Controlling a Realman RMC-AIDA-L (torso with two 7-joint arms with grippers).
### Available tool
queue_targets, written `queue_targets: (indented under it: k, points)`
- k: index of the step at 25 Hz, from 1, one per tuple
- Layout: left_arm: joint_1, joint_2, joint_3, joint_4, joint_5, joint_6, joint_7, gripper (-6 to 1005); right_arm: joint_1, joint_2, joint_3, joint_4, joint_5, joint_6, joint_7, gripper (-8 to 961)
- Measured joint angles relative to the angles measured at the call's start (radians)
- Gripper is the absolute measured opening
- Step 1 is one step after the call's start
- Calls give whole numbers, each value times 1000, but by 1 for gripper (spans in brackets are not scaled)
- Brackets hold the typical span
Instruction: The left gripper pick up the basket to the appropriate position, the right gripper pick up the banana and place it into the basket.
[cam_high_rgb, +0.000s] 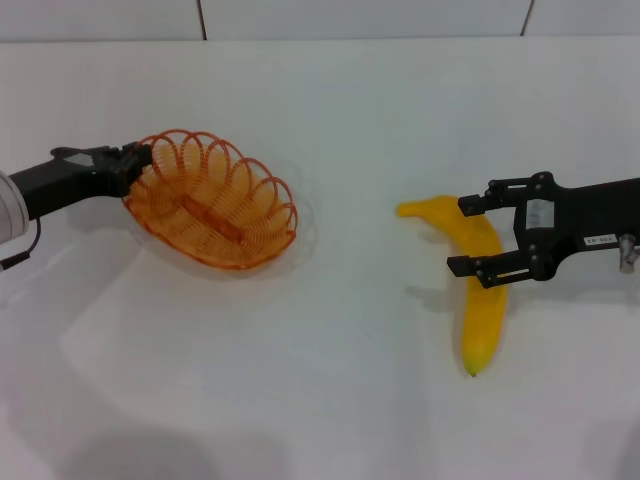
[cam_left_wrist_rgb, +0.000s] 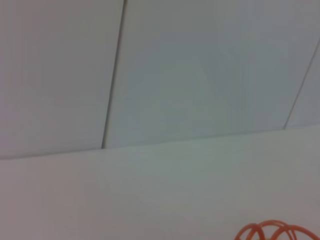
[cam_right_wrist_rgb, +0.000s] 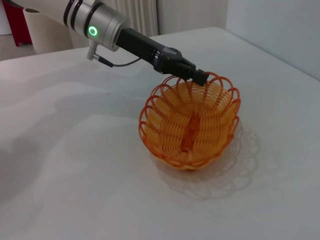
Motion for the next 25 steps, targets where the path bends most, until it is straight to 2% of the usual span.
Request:
queue_targets:
  k: [9,25]
  points:
    - [4,4,6,-1,-101,23,56,86,1,0,0,0,0,-2,0,819]
    - [17,6,0,1,-120,47,63,76,3,1,-2,6,-3,2,0,818]
